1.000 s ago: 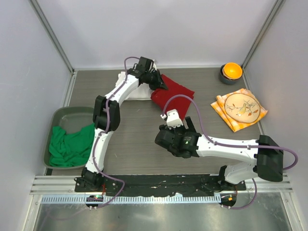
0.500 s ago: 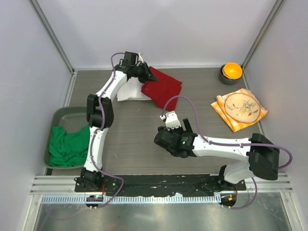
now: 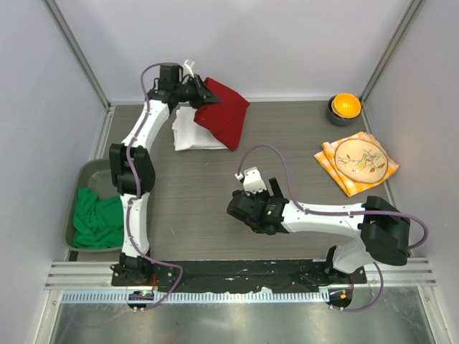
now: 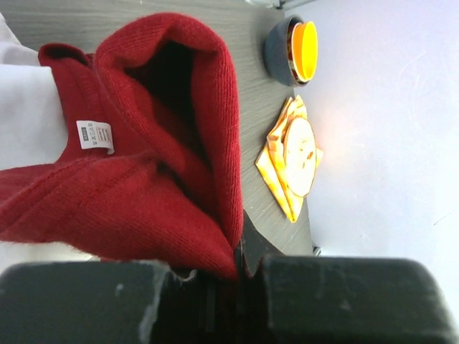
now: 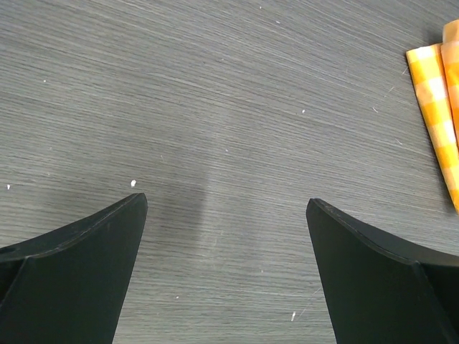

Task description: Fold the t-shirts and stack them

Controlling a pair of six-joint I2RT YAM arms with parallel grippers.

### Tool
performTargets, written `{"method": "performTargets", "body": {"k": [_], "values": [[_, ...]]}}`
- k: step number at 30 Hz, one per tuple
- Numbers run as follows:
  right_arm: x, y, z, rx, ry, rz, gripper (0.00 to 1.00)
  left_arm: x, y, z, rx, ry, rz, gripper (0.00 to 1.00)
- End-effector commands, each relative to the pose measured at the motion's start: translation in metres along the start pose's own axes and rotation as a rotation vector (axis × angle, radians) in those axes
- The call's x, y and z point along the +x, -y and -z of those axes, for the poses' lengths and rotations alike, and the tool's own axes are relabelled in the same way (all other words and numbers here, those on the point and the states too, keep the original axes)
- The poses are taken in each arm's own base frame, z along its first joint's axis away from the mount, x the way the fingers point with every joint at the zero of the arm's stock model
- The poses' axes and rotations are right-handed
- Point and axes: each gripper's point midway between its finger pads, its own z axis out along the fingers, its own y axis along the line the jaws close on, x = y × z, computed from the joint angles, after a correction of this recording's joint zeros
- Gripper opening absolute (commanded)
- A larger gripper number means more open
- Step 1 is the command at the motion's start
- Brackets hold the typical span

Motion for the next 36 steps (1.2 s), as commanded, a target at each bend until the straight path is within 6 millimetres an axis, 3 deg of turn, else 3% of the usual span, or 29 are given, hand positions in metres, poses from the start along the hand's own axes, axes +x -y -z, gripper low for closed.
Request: {"method": "performTargets", "body": {"k": [1,6,7,9,10,13,15,16,22,23,25,27,28,33,35,36], "values": [[-0.010,-0.007,-0.003,-0.005,0.021,-0.065,1.00,-0.038,0.056,0.054,0.136,0.112,-0.099,0.00],[-0.009,-0.013,-0.004,-0.018,0.009,-0.054,1.00,-0.047,0.031,0.071,0.115,0.145,-0.077,0.00],[-0.010,-0.015,-0.004,-0.021,0.007,-0.052,1.00,-0.046,0.012,0.074,0.088,0.147,-0.046,0.00],[-0.009,-0.016,-0.004,-0.026,0.005,-0.045,1.00,-0.048,0.002,0.079,0.098,0.163,-0.033,0.00],[-0.010,-0.017,-0.005,-0.025,0.005,-0.046,1.00,-0.046,-0.016,0.082,0.077,0.163,-0.004,0.00],[-0.010,-0.019,-0.005,-0.030,-0.001,-0.039,1.00,-0.041,-0.044,0.086,0.047,0.169,0.033,0.00],[-0.011,-0.021,-0.006,-0.033,-0.002,-0.037,1.00,-0.038,-0.055,0.084,0.041,0.168,0.042,0.00],[-0.010,-0.022,-0.006,-0.036,-0.005,-0.032,1.00,-0.044,-0.069,0.092,0.021,0.190,0.061,0.00],[-0.013,-0.022,-0.004,-0.042,-0.006,-0.028,1.00,-0.041,-0.120,0.095,-0.041,0.207,0.150,0.01],[-0.014,-0.021,-0.003,-0.043,-0.003,-0.031,1.00,-0.040,-0.127,0.094,-0.052,0.205,0.161,0.12],[-0.013,-0.021,-0.003,-0.045,-0.005,-0.025,0.99,-0.037,-0.145,0.092,-0.086,0.203,0.190,0.46],[-0.014,-0.021,-0.002,-0.047,-0.004,-0.029,1.00,-0.033,-0.160,0.091,-0.129,0.195,0.225,0.89],[-0.013,-0.020,-0.002,-0.046,-0.006,-0.026,1.00,-0.030,-0.171,0.089,-0.150,0.190,0.245,1.00],[-0.019,-0.013,0.000,-0.027,0.009,-0.038,1.00,-0.025,-0.195,0.093,-0.261,0.192,0.265,1.00],[-0.020,-0.011,0.001,-0.016,0.013,-0.035,1.00,-0.020,-0.211,0.102,-0.397,0.191,0.297,1.00],[-0.020,-0.006,0.001,0.005,0.015,-0.027,1.00,-0.031,-0.210,0.111,-0.448,0.209,0.269,1.00]]}}
